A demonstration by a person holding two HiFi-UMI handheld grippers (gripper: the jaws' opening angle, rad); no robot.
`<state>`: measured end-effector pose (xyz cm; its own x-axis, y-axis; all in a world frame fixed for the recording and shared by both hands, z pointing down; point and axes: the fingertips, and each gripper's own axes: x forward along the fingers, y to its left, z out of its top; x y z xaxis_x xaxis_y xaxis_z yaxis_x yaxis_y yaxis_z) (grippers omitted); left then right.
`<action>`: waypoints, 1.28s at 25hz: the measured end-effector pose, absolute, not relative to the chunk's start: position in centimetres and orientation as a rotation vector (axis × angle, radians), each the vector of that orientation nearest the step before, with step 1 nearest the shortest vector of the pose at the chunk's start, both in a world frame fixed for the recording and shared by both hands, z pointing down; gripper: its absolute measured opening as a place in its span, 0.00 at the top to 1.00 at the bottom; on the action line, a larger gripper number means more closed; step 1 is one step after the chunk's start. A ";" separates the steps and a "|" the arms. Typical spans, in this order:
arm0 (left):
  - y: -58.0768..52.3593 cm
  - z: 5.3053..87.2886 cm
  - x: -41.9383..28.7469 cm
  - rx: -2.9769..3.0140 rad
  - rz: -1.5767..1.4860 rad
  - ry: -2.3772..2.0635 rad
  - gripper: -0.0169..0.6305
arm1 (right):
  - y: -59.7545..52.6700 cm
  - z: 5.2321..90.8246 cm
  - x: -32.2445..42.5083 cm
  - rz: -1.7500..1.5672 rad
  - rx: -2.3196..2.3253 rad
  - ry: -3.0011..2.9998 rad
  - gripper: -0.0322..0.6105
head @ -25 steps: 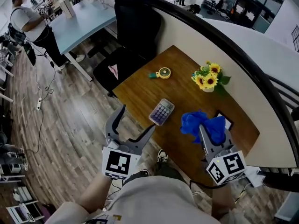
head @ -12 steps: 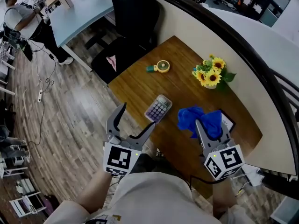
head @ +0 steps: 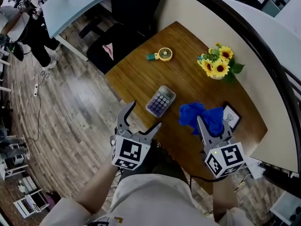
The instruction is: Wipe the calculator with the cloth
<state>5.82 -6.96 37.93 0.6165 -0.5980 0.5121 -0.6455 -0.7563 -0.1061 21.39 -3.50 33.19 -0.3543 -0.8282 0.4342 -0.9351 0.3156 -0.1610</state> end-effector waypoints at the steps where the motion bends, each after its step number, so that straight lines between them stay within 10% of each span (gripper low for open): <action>1: -7.0 38.7 6.0 2.743 0.838 -1.036 0.32 | -3.6 33.6 21.2 0.572 1.597 -2.307 0.80; 32: -8.2 61.6 7.8 2.462 1.064 -0.786 0.29 | -8.3 47.4 17.7 0.662 1.511 -2.247 0.79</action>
<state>7.76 -8.21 61.61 0.5655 -0.3514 0.7461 -0.6099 -0.7872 0.0916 17.72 -8.26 47.38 -0.3688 -0.7644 0.5288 -0.9290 0.3214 -0.1833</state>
